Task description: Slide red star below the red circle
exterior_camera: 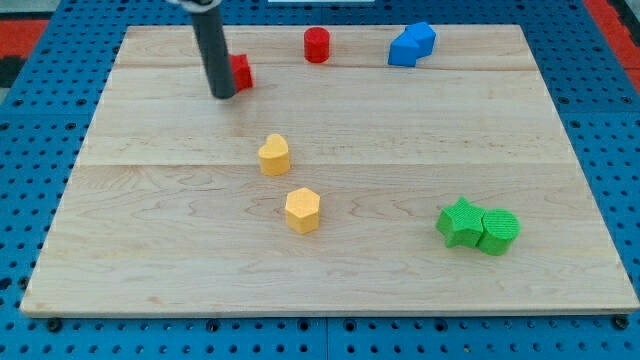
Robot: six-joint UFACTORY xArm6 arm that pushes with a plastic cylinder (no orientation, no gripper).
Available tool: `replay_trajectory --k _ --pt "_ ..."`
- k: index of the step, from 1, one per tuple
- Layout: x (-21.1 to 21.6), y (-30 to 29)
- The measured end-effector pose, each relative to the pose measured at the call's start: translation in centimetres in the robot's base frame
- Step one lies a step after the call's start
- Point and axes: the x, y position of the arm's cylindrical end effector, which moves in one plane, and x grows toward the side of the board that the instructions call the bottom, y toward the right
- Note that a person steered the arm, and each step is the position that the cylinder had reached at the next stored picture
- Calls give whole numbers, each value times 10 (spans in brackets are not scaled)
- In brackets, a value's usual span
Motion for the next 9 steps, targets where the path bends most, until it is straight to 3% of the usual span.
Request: replay_trajectory --k 1,2,3,4,5,7,9 --pt "-3 25" --pt "16 11" --pt "-15 -52" --pt "-47 -11" --pt "-45 52" --pt "14 8" --pt "-6 72"
